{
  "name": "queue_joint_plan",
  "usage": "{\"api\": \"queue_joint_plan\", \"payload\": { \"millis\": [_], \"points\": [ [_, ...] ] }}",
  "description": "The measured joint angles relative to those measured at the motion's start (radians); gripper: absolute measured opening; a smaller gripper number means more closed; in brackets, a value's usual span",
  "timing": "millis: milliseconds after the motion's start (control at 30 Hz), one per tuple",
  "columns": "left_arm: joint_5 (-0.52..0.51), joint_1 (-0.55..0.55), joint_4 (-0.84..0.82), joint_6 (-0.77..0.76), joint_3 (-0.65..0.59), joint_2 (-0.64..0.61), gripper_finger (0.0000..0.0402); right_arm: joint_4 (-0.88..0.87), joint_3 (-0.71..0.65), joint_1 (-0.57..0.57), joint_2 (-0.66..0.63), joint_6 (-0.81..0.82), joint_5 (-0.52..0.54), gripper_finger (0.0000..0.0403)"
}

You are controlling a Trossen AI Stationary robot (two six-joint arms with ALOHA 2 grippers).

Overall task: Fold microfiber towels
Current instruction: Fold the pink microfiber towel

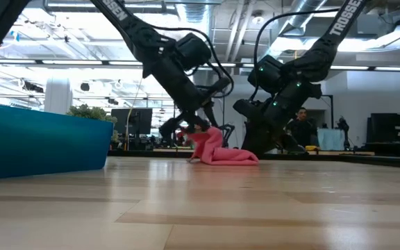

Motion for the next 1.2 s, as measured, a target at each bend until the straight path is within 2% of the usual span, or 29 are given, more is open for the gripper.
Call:
{"api": "queue_joint_plan", "payload": {
  "millis": [300, 733, 967, 1200],
  "points": [
    [0.008, -0.007, 0.032, 0.007, 0.021, 0.015, 0.0003, -0.01, 0.0, 0.01, 0.0, -0.008, 0.0, 0.0092],
    [-0.032, -0.05, 0.04, 0.009, 0.02, 0.015, 0.0077, 0.006, 0.0, 0.017, 0.0, -0.007, 0.0, 0.0092],
    [-0.077, -0.065, 0.086, 0.048, 0.02, 0.015, 0.0094, 0.006, 0.0, 0.02, -0.006, 0.008, -0.003, 0.0092],
    [-0.079, -0.066, 0.08, 0.049, 0.02, 0.015, 0.0101, -0.03, -0.001, 0.003, -0.081, 0.008, -0.002, 0.0092]
  ]
}}
